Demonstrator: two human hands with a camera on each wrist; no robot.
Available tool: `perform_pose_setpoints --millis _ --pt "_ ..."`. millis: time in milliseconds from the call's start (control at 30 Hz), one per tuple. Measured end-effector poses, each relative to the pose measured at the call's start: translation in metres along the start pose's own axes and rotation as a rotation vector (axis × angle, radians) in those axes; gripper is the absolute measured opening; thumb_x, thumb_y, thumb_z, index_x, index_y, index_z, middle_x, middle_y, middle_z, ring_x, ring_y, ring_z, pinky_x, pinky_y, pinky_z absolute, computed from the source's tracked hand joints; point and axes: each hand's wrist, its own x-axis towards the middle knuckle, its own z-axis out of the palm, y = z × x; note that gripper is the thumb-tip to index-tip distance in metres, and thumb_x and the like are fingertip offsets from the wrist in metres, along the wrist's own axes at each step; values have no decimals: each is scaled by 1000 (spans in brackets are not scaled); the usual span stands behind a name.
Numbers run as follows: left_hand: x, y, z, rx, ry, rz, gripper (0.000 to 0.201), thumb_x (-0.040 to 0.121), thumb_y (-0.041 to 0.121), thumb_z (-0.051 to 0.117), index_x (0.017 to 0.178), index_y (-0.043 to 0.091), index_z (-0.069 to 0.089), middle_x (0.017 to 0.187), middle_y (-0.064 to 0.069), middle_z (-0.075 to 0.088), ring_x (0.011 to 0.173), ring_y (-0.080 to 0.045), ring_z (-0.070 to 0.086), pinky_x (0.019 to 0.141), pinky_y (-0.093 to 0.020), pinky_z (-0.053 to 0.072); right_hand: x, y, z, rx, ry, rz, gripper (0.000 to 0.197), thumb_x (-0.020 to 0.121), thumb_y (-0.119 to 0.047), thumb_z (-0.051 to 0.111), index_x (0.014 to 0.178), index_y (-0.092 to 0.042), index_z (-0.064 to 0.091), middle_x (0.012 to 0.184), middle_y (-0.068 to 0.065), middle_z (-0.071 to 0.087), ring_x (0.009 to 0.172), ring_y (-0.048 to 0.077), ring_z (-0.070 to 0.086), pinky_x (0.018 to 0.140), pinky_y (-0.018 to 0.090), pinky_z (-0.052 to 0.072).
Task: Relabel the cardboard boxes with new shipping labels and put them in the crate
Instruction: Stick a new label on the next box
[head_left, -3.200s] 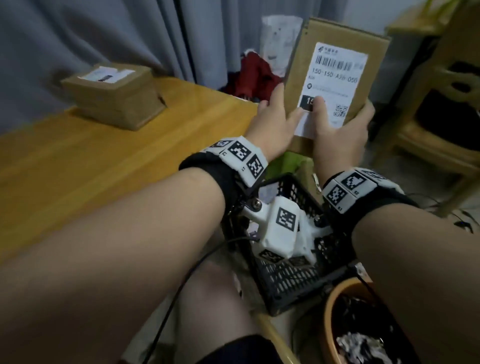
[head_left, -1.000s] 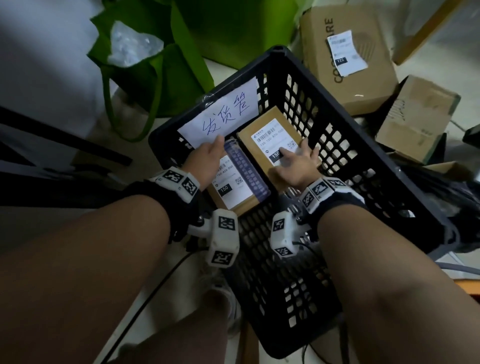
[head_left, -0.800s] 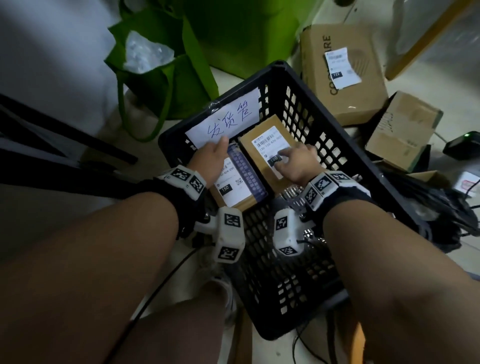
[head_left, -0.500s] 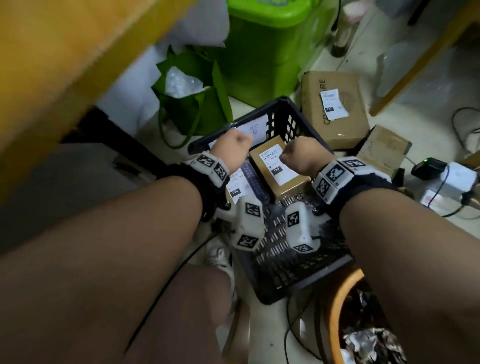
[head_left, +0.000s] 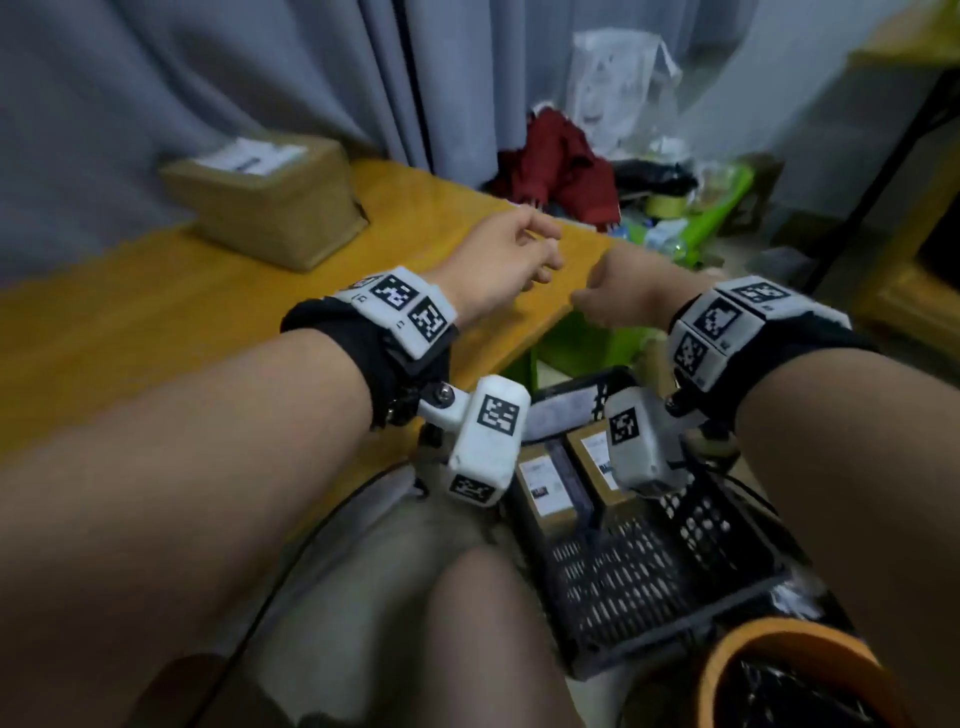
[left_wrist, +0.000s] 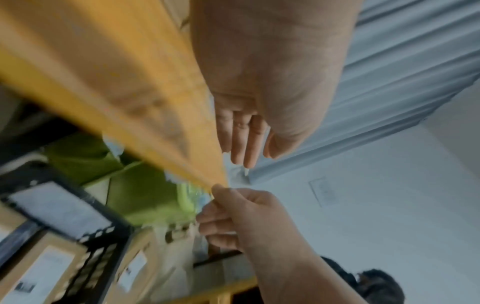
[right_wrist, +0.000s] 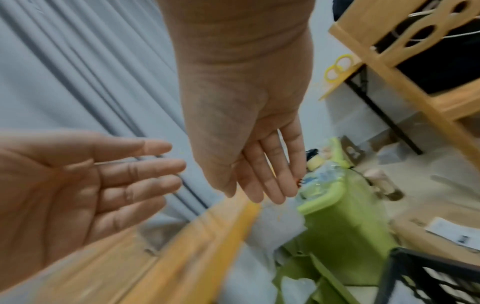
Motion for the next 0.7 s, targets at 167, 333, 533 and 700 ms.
perform_pose_setpoints --millis 167,333,533,700 --pt "-56 -5 -110 84 196 -32 13 93 11 50 106 12 52 96 -7 64 79 -14 58 71 -24 46 -10 -109 -15 116 57 -227 37 93 -29 50 79 0 69 80 14 71 79 29 66 70 34 51" --pt "-110 -26 -210 181 376 -78 12 91 7 53 103 12 54 90 -10 63 72 -12 58 64 -15 46 -7 -222 -12 104 76 -432 36 92 -25 52 89 8 66 89 23 69 84 35 63 70 41 51" --pt "-135 -52 -292 216 519 -111 12 92 7 53 102 13 53 94 -16 62 73 -13 55 65 -16 43 24 -311 -11 85 109 -521 32 91 -29 52 61 -20 52 63 0 53 63 18 51 49 25 33" --pt "-109 -74 -325 247 543 -133 13 94 13 52 107 14 55 90 -8 60 80 -15 56 68 -20 44 76 -327 -16 62 187 -471 21 90 -25 50 81 -13 65 79 2 63 80 20 56 61 28 43"
